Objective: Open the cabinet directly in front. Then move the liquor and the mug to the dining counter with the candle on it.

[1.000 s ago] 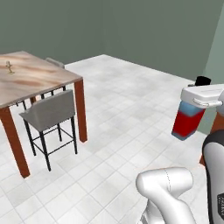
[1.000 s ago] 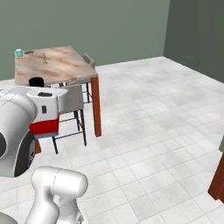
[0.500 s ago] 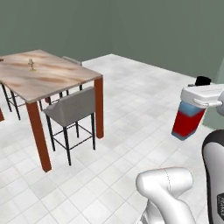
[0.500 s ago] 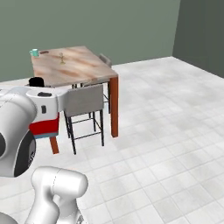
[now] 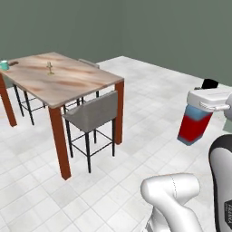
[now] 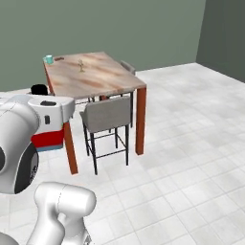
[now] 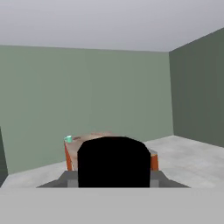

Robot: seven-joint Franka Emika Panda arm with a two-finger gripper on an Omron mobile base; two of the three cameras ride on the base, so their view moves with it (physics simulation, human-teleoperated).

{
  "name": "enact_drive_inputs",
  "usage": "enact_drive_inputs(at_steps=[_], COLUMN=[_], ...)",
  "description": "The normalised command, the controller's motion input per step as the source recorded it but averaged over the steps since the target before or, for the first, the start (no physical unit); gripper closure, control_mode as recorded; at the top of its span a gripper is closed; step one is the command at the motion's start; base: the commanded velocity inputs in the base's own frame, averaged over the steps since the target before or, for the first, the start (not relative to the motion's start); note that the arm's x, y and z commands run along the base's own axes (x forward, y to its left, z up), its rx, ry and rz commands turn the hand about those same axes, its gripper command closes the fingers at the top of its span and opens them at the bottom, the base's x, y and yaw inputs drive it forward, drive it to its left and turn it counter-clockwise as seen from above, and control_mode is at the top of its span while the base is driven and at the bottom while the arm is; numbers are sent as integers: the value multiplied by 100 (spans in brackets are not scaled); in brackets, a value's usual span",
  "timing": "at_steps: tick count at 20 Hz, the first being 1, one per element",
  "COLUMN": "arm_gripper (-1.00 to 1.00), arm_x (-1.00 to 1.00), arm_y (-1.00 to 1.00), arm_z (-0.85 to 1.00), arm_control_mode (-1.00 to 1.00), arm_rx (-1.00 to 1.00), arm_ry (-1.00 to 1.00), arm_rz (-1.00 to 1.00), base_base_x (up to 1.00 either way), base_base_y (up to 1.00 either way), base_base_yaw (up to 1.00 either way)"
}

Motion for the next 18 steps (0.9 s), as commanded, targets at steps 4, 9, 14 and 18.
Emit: enact_drive_inputs(at_steps=[4, 9, 14, 18], arm_gripper=[100, 100, 100, 100], arm_x=[0, 0, 0, 0], arm_y=[0, 0, 0, 0], arm_z=[0, 0, 0, 0], arm_control_mode=[100, 100, 100, 100], arm_rx=[0, 0, 0, 0], arm_ry=[0, 0, 0, 0], arm_rz=[0, 0, 0, 0], base_base_x=[17, 7, 6, 9], base_base_y=[67, 69, 69, 67], base_base_yaw=[-1, -4, -6, -8])
